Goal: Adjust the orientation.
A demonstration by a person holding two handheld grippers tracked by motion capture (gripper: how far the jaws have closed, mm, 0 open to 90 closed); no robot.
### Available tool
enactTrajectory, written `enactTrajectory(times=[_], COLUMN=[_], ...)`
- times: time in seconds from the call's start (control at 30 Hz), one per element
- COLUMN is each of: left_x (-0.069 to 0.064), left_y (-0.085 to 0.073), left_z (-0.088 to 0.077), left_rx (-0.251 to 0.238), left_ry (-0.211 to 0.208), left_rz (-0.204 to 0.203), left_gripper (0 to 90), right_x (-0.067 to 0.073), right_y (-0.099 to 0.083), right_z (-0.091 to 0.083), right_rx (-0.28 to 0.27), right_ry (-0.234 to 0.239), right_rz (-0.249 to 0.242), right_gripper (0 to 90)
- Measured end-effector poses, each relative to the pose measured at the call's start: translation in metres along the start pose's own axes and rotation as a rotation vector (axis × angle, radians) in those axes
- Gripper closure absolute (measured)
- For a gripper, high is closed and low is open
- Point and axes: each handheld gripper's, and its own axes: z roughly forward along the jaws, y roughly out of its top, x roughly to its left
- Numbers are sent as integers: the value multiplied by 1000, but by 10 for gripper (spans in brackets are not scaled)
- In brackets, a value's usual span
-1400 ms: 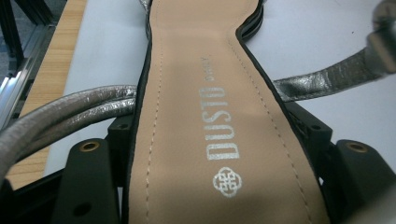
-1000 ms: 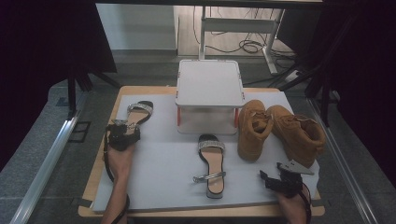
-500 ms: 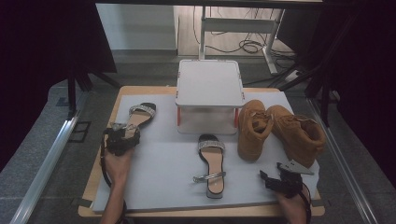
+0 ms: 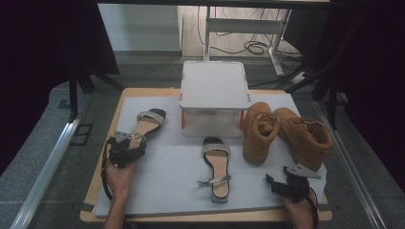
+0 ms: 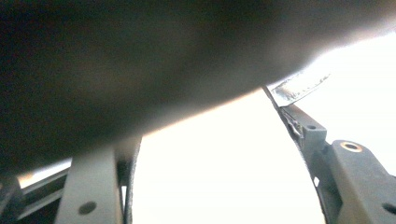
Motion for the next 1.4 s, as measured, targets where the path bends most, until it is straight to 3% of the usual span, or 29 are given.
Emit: enactTrajectory(times=[0.73, 1.4], left_x=[-35, -75], left_y=[-19, -17], left_z=[-38, -37], left_rx=[-34, -67], left_ry=[-91, -188], left_rz=[49, 87], left_gripper=[381, 381], right_x=[0, 0], right_y=[0, 0], right_z=[0, 0], right_rx=[0, 0], right_ry=[0, 0], right_rz=[1, 1], right_gripper=[205, 205])
